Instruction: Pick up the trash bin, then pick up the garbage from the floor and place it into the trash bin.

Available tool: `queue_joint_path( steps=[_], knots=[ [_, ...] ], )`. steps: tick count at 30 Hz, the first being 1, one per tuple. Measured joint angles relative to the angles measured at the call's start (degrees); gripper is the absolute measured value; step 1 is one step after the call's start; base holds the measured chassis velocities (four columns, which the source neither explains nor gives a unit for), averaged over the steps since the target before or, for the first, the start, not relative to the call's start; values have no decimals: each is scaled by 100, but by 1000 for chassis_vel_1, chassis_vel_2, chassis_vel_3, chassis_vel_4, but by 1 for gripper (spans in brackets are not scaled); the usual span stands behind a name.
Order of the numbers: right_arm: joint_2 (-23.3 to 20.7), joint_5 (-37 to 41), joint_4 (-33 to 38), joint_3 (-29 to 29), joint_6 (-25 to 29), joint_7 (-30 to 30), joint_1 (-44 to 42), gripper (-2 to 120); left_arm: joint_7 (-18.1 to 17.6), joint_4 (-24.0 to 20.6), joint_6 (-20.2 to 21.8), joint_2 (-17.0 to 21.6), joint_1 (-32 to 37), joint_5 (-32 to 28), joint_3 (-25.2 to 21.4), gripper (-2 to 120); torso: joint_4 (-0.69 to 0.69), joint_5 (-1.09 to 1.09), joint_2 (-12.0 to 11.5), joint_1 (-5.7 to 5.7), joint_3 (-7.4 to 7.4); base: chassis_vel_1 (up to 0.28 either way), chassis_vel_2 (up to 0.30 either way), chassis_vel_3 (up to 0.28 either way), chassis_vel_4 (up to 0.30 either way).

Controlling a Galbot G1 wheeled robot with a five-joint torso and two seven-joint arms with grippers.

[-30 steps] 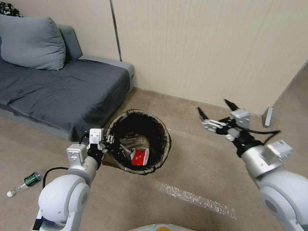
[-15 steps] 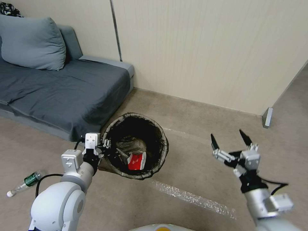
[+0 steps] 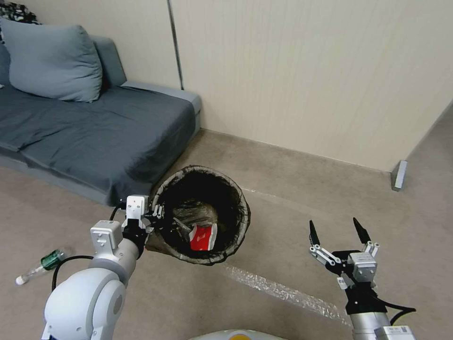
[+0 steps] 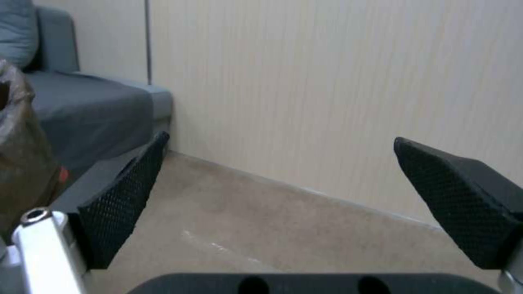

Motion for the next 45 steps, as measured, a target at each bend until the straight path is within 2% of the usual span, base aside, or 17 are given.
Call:
queue_joint_path(
  steps=[30,45],
  knots=[
    [-7,372,-23,608,64,10,-123,100,98,-88,-128,-24,187,-4,-97,3,0,0,0,1,0,81,80,83,81],
    [28,494,-42,622,67,-4,-176,100,118,-88,-128,35,187,-10,-105,3,0,0,0,1,0,96,89,96,92]
  ],
)
